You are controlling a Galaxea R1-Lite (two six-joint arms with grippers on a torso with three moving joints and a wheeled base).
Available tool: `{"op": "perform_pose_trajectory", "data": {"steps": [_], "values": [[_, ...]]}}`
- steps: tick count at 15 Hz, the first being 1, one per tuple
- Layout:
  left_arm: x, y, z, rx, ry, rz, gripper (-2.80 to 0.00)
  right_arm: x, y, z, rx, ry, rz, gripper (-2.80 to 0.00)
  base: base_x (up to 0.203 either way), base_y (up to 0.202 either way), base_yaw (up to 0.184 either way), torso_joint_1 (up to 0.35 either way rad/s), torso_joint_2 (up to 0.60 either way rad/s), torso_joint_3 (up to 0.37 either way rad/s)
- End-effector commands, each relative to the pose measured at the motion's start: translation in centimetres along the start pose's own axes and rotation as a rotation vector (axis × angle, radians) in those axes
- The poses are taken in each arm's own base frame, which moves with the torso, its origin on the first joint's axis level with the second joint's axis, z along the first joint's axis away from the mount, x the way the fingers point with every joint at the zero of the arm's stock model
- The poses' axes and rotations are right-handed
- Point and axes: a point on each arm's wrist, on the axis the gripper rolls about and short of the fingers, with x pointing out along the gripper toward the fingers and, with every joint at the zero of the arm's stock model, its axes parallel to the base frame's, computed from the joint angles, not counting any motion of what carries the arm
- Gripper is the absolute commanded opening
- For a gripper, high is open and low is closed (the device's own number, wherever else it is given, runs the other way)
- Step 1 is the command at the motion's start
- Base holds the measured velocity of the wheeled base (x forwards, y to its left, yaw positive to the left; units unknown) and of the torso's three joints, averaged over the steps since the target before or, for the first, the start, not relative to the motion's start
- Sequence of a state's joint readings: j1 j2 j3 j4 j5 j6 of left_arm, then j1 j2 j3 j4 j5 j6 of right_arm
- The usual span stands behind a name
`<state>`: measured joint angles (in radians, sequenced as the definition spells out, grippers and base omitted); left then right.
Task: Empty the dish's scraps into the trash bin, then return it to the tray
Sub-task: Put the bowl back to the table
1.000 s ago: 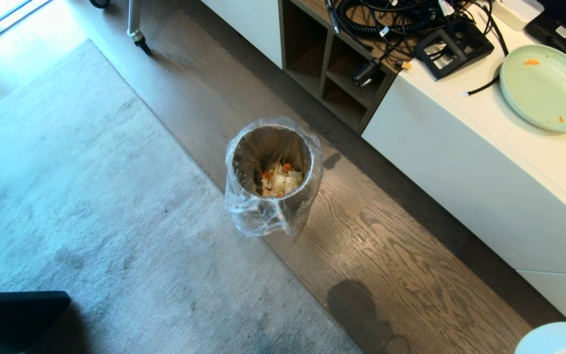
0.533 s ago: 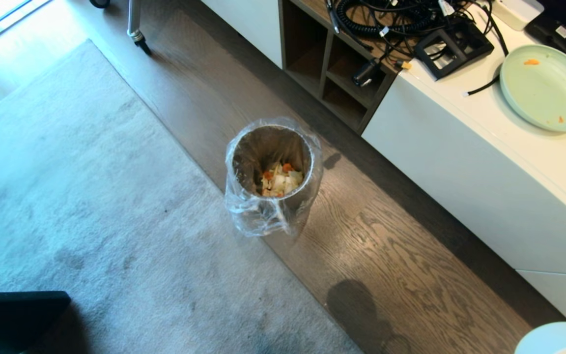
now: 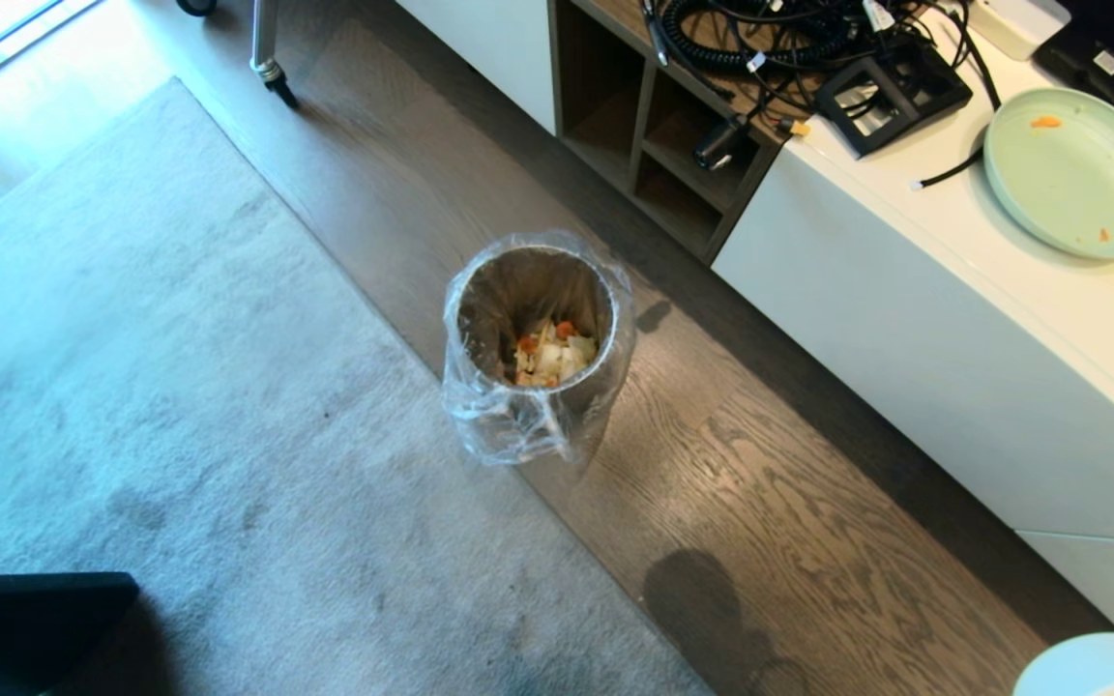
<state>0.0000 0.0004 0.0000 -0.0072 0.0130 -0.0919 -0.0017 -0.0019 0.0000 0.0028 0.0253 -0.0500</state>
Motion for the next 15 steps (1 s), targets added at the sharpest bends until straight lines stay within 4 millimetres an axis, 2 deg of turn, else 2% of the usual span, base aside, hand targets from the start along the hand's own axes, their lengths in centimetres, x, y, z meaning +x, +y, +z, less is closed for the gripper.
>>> {"op": "perform_pose_trajectory", "data": {"steps": [1, 9, 15], "values": [[0.00, 0.00, 0.00, -0.001, 0.000, 0.001, -2.80, 0.01, 0.00, 0.00, -0.001, 0.002, 0.001, -2.80, 0.000, 0.000, 0.000, 0.000, 0.00, 0.000], [0.00, 0.00, 0.00, 0.000, -0.001, 0.001, -2.80, 0.01, 0.00, 0.00, -0.001, 0.002, 0.001, -2.80, 0.000, 0.000, 0.000, 0.000, 0.00, 0.000], [0.00, 0.00, 0.00, -0.002, -0.001, 0.001, -2.80, 0.01, 0.00, 0.00, -0.001, 0.002, 0.001, -2.80, -0.166, 0.000, -0.001, 0.002, 0.00, 0.004]]}}
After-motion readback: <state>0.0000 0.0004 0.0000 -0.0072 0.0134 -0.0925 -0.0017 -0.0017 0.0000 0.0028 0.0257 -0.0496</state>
